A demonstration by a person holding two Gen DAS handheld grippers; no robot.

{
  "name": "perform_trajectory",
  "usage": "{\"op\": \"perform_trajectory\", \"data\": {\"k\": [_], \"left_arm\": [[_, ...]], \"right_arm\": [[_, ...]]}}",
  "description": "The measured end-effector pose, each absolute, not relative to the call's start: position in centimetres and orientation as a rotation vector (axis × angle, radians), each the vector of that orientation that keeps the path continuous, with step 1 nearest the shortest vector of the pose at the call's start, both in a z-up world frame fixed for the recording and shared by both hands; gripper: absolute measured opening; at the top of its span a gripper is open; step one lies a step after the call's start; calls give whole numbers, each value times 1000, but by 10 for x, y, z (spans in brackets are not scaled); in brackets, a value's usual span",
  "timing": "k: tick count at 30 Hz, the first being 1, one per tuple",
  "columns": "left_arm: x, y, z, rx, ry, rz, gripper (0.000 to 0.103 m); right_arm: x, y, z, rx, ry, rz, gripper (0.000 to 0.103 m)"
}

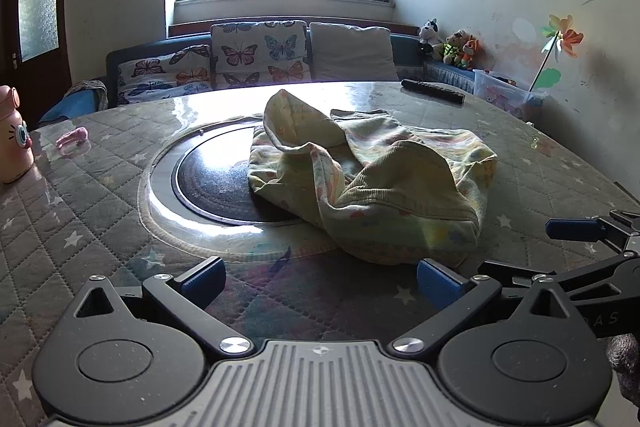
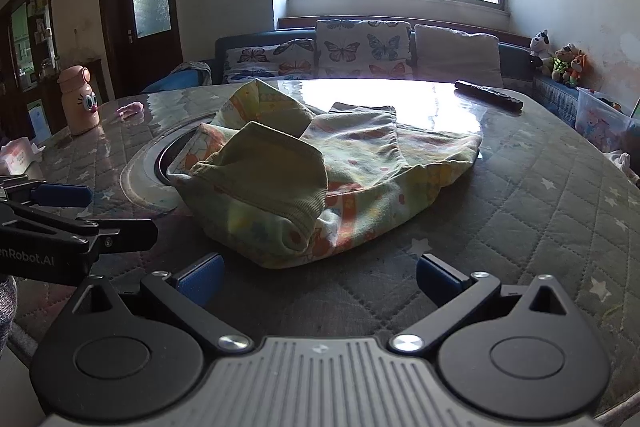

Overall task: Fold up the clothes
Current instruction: 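Approach the crumpled floral shirt with both grippers open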

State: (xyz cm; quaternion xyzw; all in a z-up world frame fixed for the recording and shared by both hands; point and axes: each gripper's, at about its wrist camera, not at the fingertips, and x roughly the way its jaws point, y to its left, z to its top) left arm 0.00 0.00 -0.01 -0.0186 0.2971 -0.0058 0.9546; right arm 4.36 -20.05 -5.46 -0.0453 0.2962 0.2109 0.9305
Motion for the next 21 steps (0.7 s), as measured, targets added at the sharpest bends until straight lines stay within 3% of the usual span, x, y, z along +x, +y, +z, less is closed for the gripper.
{"op": "perform_trajectory", "data": {"k": [21], "left_arm": [[2,-2,-3,-50,637,-22,103]], "right_arm": [[44,-204,-57,-73,621,427,103]]}}
